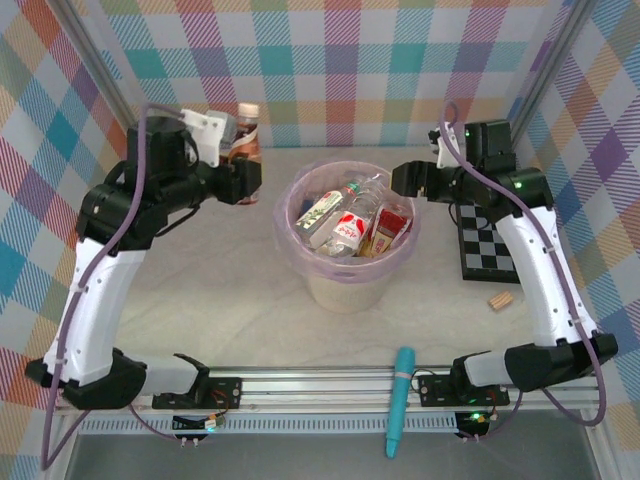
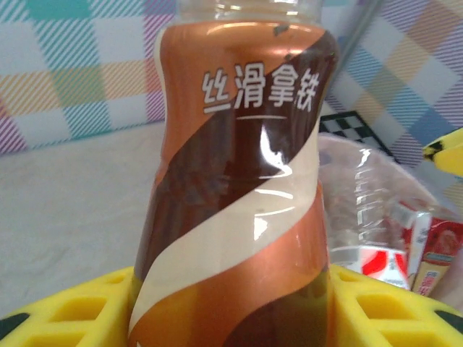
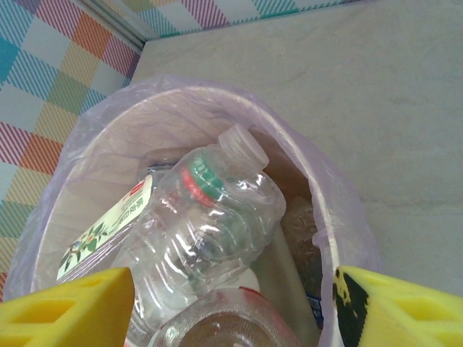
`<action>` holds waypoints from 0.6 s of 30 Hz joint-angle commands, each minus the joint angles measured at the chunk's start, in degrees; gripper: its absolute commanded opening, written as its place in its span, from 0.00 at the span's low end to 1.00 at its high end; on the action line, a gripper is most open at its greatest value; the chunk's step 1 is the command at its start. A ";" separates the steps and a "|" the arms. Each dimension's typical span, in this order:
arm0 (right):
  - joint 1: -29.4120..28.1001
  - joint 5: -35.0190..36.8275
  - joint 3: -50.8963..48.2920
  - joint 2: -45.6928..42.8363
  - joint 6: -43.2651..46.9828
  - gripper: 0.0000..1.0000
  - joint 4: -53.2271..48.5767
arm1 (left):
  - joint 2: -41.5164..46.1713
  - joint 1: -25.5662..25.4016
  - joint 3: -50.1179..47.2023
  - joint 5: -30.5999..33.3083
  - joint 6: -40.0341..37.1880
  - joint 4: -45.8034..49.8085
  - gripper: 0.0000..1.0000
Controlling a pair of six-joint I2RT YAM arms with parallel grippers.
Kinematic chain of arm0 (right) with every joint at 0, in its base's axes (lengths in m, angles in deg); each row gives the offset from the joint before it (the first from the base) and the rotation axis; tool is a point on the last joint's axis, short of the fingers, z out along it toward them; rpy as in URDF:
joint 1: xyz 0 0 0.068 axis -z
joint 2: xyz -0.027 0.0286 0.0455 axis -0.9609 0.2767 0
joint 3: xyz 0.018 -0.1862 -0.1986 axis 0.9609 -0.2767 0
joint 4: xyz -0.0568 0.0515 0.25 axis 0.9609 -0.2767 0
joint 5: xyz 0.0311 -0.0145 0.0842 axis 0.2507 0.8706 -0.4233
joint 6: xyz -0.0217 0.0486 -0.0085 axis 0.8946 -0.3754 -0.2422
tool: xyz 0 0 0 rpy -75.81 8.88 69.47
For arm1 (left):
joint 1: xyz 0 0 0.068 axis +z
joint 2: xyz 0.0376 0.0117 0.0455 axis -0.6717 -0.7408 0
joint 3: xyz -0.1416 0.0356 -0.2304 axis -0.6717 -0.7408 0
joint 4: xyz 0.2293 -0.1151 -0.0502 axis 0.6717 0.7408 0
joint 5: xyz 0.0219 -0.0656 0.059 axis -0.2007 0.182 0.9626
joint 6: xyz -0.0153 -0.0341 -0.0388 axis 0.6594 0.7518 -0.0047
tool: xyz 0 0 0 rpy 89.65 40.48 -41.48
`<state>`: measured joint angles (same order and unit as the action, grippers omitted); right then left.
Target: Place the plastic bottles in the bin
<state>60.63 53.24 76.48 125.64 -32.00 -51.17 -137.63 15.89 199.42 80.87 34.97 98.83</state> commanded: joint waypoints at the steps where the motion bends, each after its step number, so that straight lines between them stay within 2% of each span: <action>1: 0.47 0.80 -2.47 -3.29 -1.27 0.73 0.86 | -5.90 -2.56 4.08 -4.17 -5.13 -1.70 0.29; 3: 0.43 1.65 -3.45 -4.35 -1.05 0.73 0.12 | -8.99 -4.50 5.44 -5.92 -7.39 -1.51 0.28; 9: 0.48 2.47 -4.86 -6.15 -0.60 0.73 -1.13 | -19.41 -9.99 11.57 -4.14 -13.05 3.64 0.28; 15: 0.51 2.95 -5.79 -6.72 -0.40 0.73 -1.05 | -27.17 -10.63 18.46 2.52 -13.18 12.14 0.29; 17: 0.41 3.09 -5.81 -6.56 -0.20 0.73 -1.19 | -28.33 -10.68 19.54 4.74 -13.38 13.94 0.35; 18: 0.48 3.08 -5.89 -6.45 -0.18 0.73 -1.22 | -28.43 -10.74 19.59 5.31 -13.53 14.16 0.43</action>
<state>60.85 56.06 70.91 120.17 -32.55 -51.94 -166.33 5.31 216.34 82.51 23.06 107.97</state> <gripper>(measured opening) 0.732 0.514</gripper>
